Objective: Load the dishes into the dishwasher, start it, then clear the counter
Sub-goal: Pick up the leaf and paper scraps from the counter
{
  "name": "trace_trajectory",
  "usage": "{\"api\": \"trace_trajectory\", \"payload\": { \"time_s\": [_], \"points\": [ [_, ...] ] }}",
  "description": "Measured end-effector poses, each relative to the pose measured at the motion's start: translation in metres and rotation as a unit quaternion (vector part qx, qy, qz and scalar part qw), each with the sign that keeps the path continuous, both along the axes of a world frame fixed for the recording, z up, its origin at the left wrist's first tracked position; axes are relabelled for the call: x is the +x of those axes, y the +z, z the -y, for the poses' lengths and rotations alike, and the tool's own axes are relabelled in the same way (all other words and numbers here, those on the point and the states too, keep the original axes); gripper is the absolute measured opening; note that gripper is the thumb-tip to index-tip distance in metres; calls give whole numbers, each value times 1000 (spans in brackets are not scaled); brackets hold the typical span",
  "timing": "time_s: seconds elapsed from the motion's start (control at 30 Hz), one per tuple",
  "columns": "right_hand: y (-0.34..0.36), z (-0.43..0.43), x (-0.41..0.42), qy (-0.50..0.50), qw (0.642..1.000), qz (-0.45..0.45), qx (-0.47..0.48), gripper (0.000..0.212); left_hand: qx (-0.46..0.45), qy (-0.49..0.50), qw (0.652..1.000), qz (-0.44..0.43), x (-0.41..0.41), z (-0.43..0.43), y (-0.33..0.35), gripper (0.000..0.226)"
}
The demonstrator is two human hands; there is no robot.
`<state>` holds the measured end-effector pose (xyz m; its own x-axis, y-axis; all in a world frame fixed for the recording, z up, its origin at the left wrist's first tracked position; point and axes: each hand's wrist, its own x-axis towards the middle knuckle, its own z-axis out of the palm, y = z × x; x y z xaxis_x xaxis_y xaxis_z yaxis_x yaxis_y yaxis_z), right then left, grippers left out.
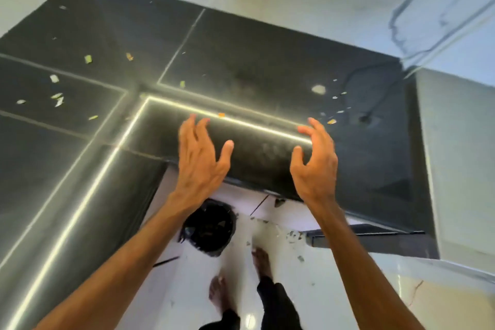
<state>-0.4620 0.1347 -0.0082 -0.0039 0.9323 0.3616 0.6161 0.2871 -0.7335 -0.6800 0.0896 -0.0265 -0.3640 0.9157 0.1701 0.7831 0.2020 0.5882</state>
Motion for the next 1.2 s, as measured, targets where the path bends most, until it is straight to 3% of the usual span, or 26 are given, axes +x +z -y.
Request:
{"api": "trace_trajectory", "payload": {
  "time_s": [0.07, 0.13, 0.27, 0.4, 0.5, 0.57, 0.63, 0.67, 0.73, 0.8, 0.9, 0.97, 1.07, 1.13, 1.2],
  "points": [
    [-14, -16, 49, -73, 992, 83, -60, 54, -59, 31, 997, -49, -1, -17, -19, 92],
    [-29, -32, 89, -133, 971, 150, -131, 75, -90, 41, 991, -90, 0, -35, -39, 102],
    [-56, -71, 110, -149, 938, 215, -225, 95, -131, 38, 981, -138, 7, -73, -56, 99],
    [-72, -137, 71, -142, 932, 269, -195, 96, -105, -26, 979, -171, 23, -116, -62, 88],
    [-74, -160, 9, -56, 949, 283, -130, 85, -80, -66, 982, -161, 27, -144, -64, 71],
    [-73, -150, -32, 85, 958, 259, -89, 72, -54, -65, 991, -103, 25, -158, -62, 60],
    [-69, -140, -45, 196, 959, 181, -90, 63, -29, -69, 997, -25, 19, -168, -59, 54],
    [-64, -143, -35, 206, 967, 127, -84, 61, -20, -78, 997, -6, 14, -170, -57, 54],
    [-59, -166, 1, 133, 985, 100, -52, 60, -15, -93, 995, -17, 4, -175, -55, 53],
    [-60, -200, 55, 1, 985, 152, -83, 65, -25, -97, 993, -62, 0, -179, -55, 54],
    [-61, -237, 117, -136, 949, 193, -209, 81, -45, -95, 990, -99, 5, -179, -57, 55],
    [-67, -242, 103, -151, 935, 242, -210, 83, -46, -96, 989, -101, 6, -179, -55, 55],
    [-72, -226, 27, -36, 950, 289, -114, 75, -53, -91, 988, -110, 7, -186, -55, 57],
    [-72, -211, -20, 120, 958, 242, -91, 68, -57, -85, 987, -123, 12, -199, -58, 58],
    [-59, -212, -33, 214, 959, 121, -139, 62, -60, -88, 986, -130, 19, -217, -59, 64]
  ]
}}
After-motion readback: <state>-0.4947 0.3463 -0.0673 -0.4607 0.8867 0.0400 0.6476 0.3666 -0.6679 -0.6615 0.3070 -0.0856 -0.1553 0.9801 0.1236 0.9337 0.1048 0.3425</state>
